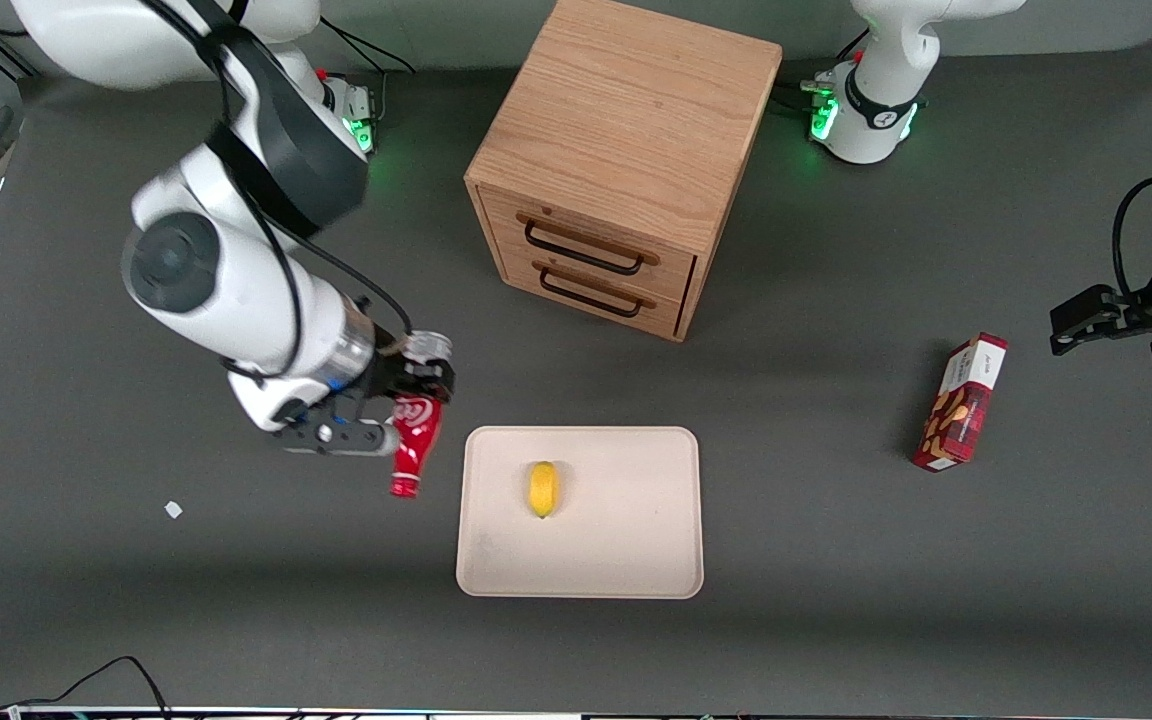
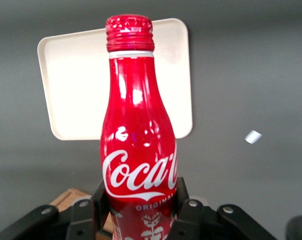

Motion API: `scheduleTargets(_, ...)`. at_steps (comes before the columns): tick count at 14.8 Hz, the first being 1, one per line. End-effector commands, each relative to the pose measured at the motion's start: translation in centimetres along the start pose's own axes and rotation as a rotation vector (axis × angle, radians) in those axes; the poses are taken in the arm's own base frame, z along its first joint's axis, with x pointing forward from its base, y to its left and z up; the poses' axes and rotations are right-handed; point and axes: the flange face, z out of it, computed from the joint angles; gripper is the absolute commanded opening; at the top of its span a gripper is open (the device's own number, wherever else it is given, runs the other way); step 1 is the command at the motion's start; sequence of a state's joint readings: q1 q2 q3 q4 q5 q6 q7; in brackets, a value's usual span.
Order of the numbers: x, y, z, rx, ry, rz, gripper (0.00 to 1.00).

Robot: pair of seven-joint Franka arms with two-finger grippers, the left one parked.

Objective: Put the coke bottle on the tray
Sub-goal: 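Lift the bottle and carry it onto the tray beside the lemon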

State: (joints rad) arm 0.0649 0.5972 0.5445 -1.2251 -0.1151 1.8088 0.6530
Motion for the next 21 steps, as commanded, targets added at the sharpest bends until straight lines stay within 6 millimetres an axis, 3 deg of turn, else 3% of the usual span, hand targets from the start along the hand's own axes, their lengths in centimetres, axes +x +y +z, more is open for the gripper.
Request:
scheduleTargets(1,2.1,-1.4,5.7,0.029,-0.012,0.013,0.00)
scheduleTargets(4,3.0,-1.3,13.5,-0.021,0.014,-0.027,0.00)
scheduleTargets(7,4.4,0.9,17.7,-0.046,0.001,-0.015,0.00)
scheduleTargets(14,5.8,3.0,24.8,0.001,0.052,0.017,0.00)
scheduleTargets(18,5.9,3.7,26.1,-0.016,0.046,0.023,0.02)
scheduleTargets(19,5.9,3.7,26.1,-0.015,0.047,0.043,0.64)
scheduleTargets(20,6.0,3.8,26.0,-0.018,0.052,0.047,1.00)
scheduleTargets(21,6.0,3.7,25.9,-0.017,0.052,0.047,1.00)
